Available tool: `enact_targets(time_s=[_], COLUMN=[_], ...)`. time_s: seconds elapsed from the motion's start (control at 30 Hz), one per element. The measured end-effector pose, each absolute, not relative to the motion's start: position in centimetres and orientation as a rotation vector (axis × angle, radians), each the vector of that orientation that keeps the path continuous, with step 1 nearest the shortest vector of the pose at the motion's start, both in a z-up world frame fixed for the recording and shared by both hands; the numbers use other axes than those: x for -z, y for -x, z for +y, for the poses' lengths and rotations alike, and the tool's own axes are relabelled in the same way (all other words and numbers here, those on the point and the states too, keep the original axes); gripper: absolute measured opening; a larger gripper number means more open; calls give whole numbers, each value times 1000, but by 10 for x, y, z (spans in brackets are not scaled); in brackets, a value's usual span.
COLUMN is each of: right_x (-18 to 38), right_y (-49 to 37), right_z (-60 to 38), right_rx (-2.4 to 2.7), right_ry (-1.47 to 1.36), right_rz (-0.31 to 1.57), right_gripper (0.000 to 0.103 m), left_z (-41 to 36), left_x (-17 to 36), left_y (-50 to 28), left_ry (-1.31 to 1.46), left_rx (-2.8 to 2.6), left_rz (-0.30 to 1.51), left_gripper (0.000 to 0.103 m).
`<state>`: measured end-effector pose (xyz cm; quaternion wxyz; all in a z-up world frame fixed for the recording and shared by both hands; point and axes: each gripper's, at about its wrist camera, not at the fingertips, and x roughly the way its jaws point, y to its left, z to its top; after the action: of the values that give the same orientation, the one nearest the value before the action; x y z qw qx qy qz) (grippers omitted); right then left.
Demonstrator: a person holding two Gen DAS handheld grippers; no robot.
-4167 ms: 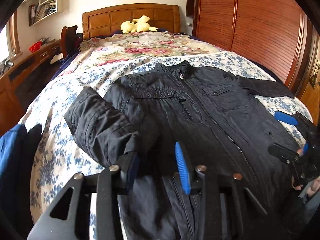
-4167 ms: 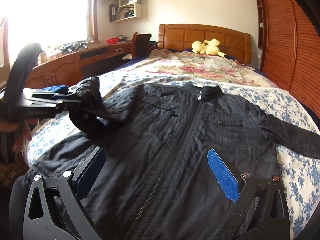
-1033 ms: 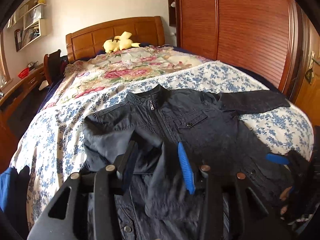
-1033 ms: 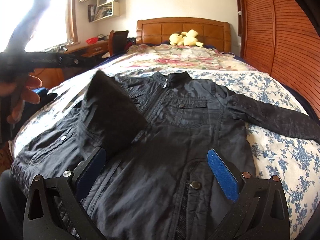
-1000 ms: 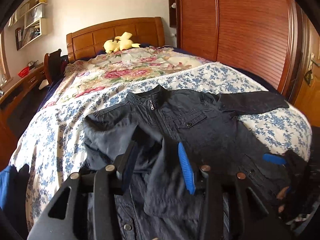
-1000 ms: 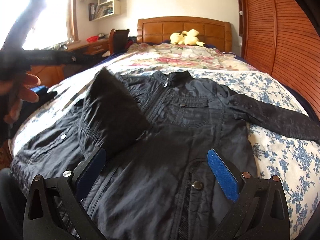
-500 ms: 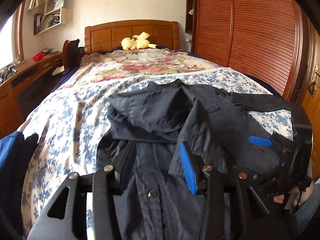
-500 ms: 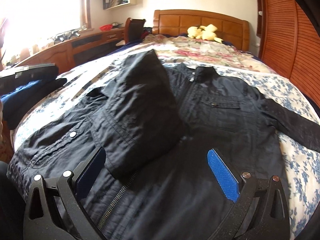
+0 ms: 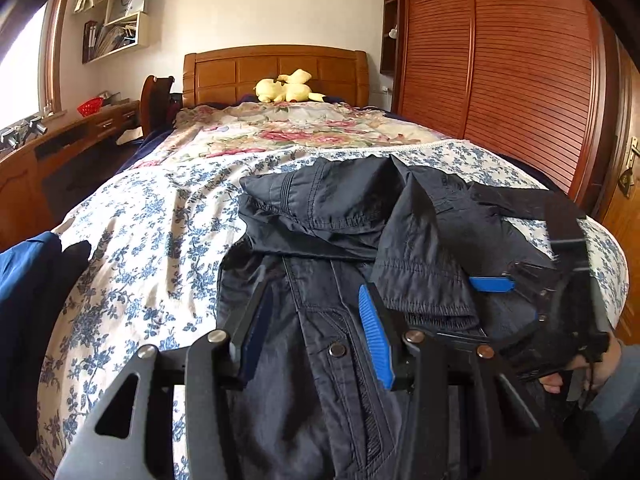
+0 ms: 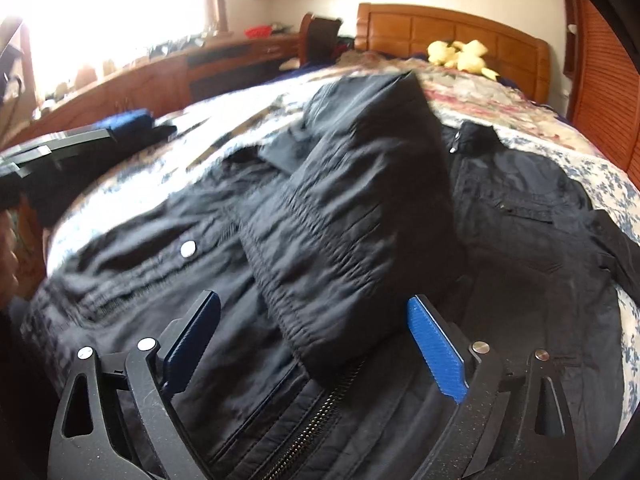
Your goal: Fold large clothes
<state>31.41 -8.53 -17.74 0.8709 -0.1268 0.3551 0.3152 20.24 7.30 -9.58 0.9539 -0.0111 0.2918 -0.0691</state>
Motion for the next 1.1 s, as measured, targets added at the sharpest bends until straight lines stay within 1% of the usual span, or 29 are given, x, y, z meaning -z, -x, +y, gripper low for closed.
enact_targets(time_s=[0.07,0.2,0.23,0.33,0.37,0.4,0.43,0.47,0.5,0.53,0.6,0.77,1.1], right_x=[185,190,190,191,191,190,190,189,188,186,182,165,109], right_y=[-318,-321,-322,-326,-327,-328,-329,-329,-330,-331,-333,-326,-289], right_z=[-82,-83,-84,-86,-87,-87,-88,-90,-93,-94,-99,-112,-140], right_rx=[-638,-589,-581,-552,-549,-545,-529,-512,-513,-514,-519,-547,-610], right_ry=[288,303,306,303,299,299,305,311,300,290,261,198,108], right_rz=[776,784,785,786,788,788,785,776,772,770,756,693,579], right_gripper=[92,88,86,67,58,51,40,32,30,25,10,6,3], left_z=[74,78,79,80,80,80,79,78,77,76,73,67,54], left_x=[96,98,99,102,103,104,105,106,106,106,106,107,106], left_y=[-201,-199,-199,-198,-199,-199,-199,-199,-199,-199,-199,-202,-204], left_ry=[19,33,36,42,42,40,38,37,36,36,34,25,12], left_rx=[141,143,140,135,133,133,134,134,136,138,141,148,173], left_rz=[593,599,602,611,614,619,621,622,622,622,621,627,622], left_gripper=[43,43,43,43,43,43,43,43,43,43,43,43,43])
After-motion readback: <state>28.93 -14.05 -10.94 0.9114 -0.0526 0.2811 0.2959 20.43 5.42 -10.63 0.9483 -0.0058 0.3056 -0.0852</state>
